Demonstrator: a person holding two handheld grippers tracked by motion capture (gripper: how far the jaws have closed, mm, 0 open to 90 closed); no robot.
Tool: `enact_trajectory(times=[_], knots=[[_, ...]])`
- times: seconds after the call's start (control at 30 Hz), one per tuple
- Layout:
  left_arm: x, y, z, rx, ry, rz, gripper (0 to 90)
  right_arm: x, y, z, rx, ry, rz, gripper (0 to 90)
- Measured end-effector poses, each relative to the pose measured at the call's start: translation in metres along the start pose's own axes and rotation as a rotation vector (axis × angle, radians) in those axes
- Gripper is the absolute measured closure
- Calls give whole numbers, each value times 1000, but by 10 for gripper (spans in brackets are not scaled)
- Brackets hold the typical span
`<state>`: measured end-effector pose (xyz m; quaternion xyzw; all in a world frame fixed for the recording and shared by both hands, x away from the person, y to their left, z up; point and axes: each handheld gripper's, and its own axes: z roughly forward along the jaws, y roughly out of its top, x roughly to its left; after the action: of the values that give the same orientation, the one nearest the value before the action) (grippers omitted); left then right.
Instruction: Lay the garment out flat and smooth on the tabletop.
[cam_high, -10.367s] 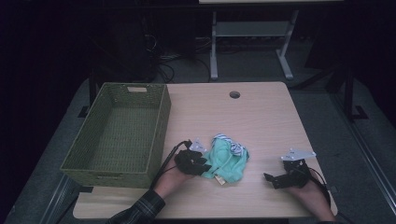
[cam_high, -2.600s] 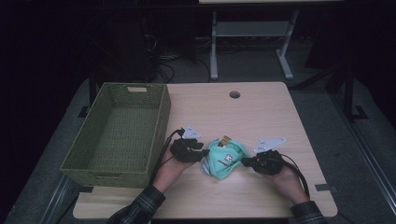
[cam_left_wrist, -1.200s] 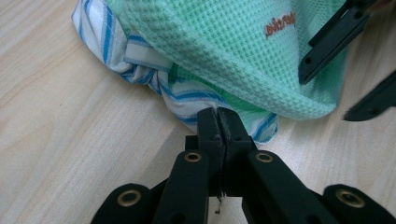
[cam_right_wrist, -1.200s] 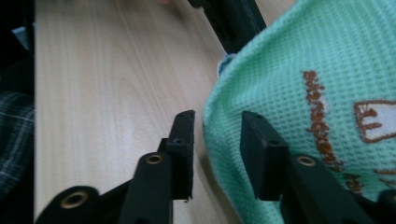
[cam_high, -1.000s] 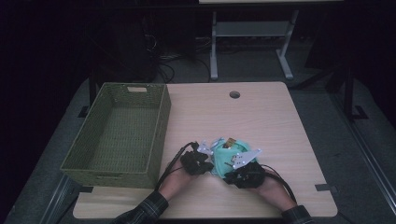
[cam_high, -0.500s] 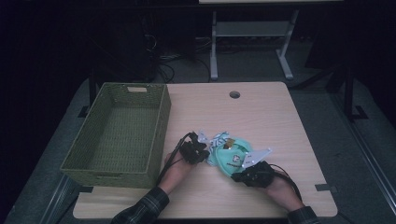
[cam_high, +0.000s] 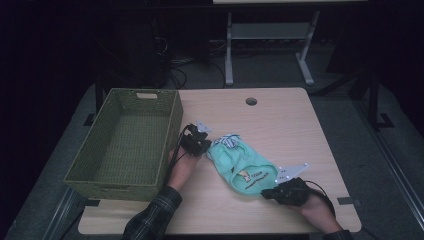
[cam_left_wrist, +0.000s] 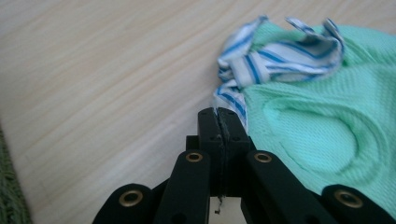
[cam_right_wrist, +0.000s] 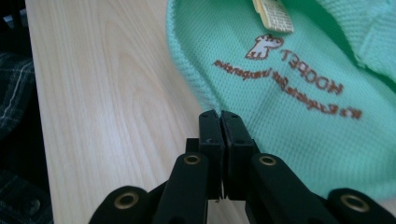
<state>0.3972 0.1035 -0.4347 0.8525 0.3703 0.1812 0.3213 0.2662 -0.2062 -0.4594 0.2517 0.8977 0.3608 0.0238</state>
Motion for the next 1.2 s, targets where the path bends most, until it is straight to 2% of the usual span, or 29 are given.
enact_trajectory(times=[0.1,0.17,0.23,0.27,0.37,0.47,0.53,0.57,0.63,0.67,0.77,0.8,0.83,0.9,0.97,1.03,1.13,1.17,1.2], knots=[[-1,0,4,5,-11,-4,893,-1,-8,-5,-12,-5,8,880],[-4,0,6,9,-18,9,885,-2,-10,-7,-15,1,10,864],[-7,1,5,-4,-34,6,870,-2,-8,-9,-34,4,15,792],[-9,2,4,-5,-42,7,828,-3,-6,-10,-43,5,14,766],[-16,4,-2,-19,-70,18,797,-7,-1,-13,-72,-1,23,745],[-26,5,-8,-17,-120,56,800,-15,6,-12,-83,-31,33,791],[-30,4,-10,-15,-133,59,828,-21,10,-12,-87,-54,40,827],[-38,4,-13,-8,-163,80,847,-25,12,-12,-96,-66,51,848],[-42,3,-14,-7,-175,85,880,-28,13,-11,-96,-74,51,857],[-50,1,-15,3,-204,91,893,-35,18,-8,-78,-114,61,882],[-61,-3,-17,25,-245,113,894,-48,23,-6,-96,-139,86,898],[-65,-5,-17,27,-262,111,895,-52,26,-5,-81,-149,88,898],[-65,-5,-17,27,-262,111,894,-52,26,-5,-81,-149,88,898],[-74,-10,-18,41,-298,125,894,-63,32,-2,-94,-165,100,899],[-79,-13,-17,51,-313,125,894,-69,36,3,-65,-182,97,899],[-82,-15,-16,59,-322,134,894,-76,39,7,-79,-192,108,899],[-88,-19,-10,83,-340,148,894,-80,40,12,-70,-196,118,899],[-91,-20,-7,97,-340,156,894,-85,40,18,-28,-213,112,899],[-92,-20,-5,105,-343,158,894,-85,40,19,-26,-209,117,899]])
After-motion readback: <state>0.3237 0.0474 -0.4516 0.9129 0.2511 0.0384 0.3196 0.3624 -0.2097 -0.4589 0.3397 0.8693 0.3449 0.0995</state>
